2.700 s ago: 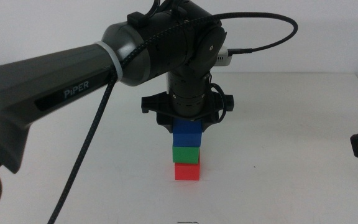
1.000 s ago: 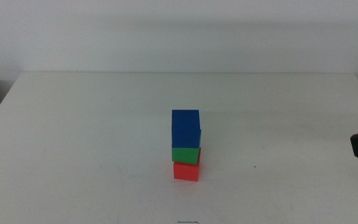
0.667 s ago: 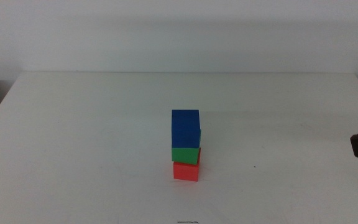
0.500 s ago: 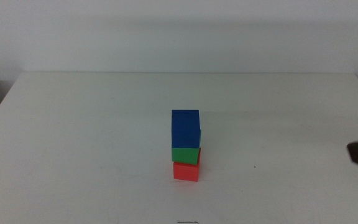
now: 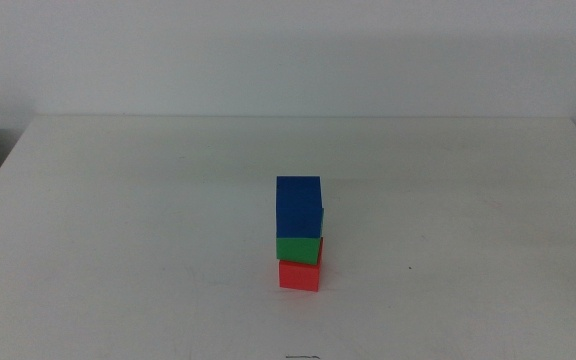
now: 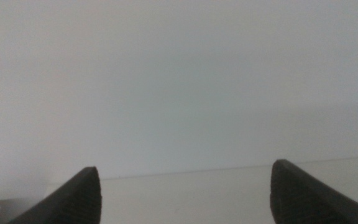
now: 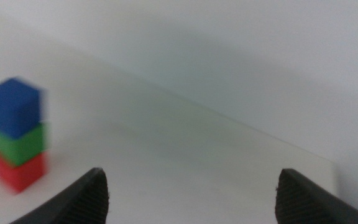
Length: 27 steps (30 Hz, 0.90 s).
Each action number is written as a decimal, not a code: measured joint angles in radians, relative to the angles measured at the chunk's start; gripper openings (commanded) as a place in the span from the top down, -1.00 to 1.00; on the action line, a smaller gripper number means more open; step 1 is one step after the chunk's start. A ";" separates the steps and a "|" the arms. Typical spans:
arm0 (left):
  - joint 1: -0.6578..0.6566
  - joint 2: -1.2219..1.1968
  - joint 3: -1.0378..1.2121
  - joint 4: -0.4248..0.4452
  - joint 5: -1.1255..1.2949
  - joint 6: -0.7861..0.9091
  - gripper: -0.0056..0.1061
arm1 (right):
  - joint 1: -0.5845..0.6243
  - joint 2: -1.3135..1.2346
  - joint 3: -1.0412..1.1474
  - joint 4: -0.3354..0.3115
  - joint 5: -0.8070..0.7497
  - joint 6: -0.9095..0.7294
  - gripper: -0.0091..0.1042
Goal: Stack red cubes first, then green, then blue cubes in a specific spot.
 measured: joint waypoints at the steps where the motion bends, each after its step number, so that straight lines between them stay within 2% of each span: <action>1: 0.000 -0.064 0.062 0.001 -0.036 0.000 -0.76 | -0.041 -0.029 0.026 0.008 -0.018 0.000 -0.66; 5: 0.000 -0.251 0.270 0.004 -0.108 0.000 -0.76 | -0.195 -0.172 0.145 0.025 -0.062 0.000 -0.66; 10: 0.000 -0.472 0.478 0.006 -0.112 0.000 -0.76 | -0.307 -0.347 0.289 0.030 -0.060 0.000 -0.66; 15: 0.000 -0.577 0.627 0.009 -0.120 0.000 -0.76 | -0.331 -0.505 0.442 0.035 -0.070 0.000 -0.66; 20: 0.006 -0.579 0.719 0.004 -0.158 0.000 -0.76 | -0.331 -0.519 0.589 0.035 -0.095 0.000 -0.66; 27: 0.011 -0.579 0.829 -0.026 -0.299 0.000 -0.76 | -0.331 -0.520 0.662 0.037 -0.163 0.000 -0.66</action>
